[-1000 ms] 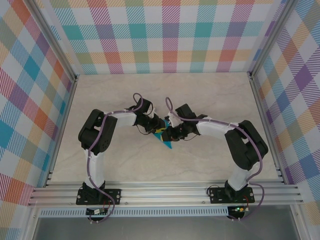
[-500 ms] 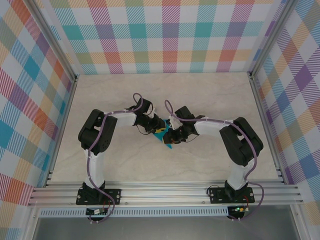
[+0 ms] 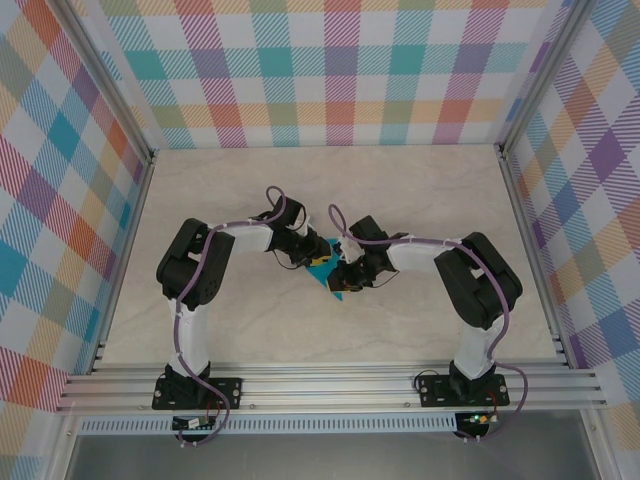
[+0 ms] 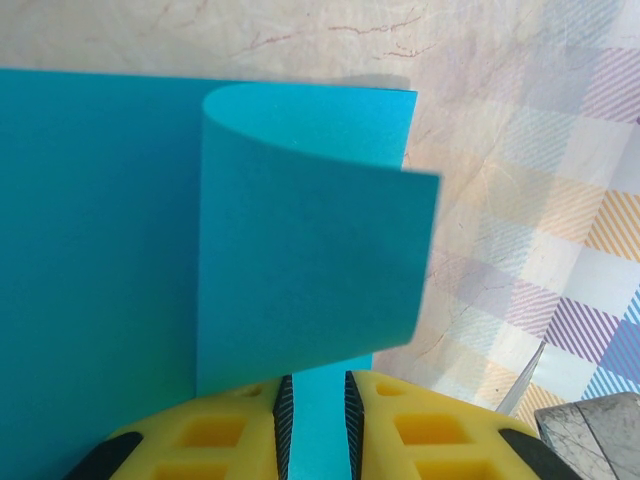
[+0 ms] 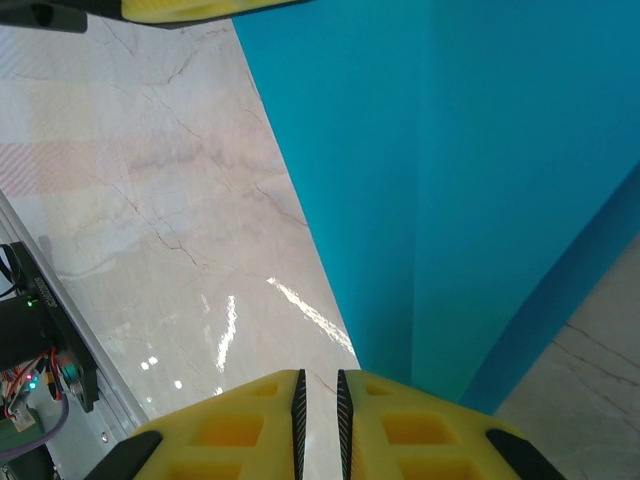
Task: Fold a paper plane with a square sheet of paper (fold left side to right side)
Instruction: Fourth fold the wing at the center of the table.
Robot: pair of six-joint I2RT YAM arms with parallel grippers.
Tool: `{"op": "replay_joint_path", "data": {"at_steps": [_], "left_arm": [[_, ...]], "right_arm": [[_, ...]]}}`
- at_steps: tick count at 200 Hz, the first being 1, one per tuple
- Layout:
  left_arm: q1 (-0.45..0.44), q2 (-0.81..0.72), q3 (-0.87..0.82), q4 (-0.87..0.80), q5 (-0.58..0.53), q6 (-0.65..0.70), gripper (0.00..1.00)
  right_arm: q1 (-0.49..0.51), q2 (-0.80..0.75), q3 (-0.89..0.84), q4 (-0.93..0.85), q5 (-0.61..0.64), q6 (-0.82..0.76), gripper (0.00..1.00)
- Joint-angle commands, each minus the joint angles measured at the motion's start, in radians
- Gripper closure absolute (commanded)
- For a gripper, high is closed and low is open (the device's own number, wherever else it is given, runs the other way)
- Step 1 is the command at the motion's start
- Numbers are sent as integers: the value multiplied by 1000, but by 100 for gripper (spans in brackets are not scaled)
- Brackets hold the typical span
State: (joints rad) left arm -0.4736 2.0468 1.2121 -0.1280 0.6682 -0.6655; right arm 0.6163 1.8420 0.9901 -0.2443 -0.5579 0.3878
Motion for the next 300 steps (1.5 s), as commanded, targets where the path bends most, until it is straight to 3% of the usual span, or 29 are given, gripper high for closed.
{"op": "replay_joint_path", "data": {"at_steps": [1, 236, 300], "left_arm": [[-12, 22, -30, -69, -49, 3, 77], [-6, 32, -28, -79, -68, 11, 77], [-2, 39, -28, -85, -76, 11, 77]], "right_arm": [[-3, 19, -25, -1, -1, -5, 83], [-3, 3, -75, -123, 54, -41, 84], [-3, -38, -147, -155, 28, -42, 90]]}}
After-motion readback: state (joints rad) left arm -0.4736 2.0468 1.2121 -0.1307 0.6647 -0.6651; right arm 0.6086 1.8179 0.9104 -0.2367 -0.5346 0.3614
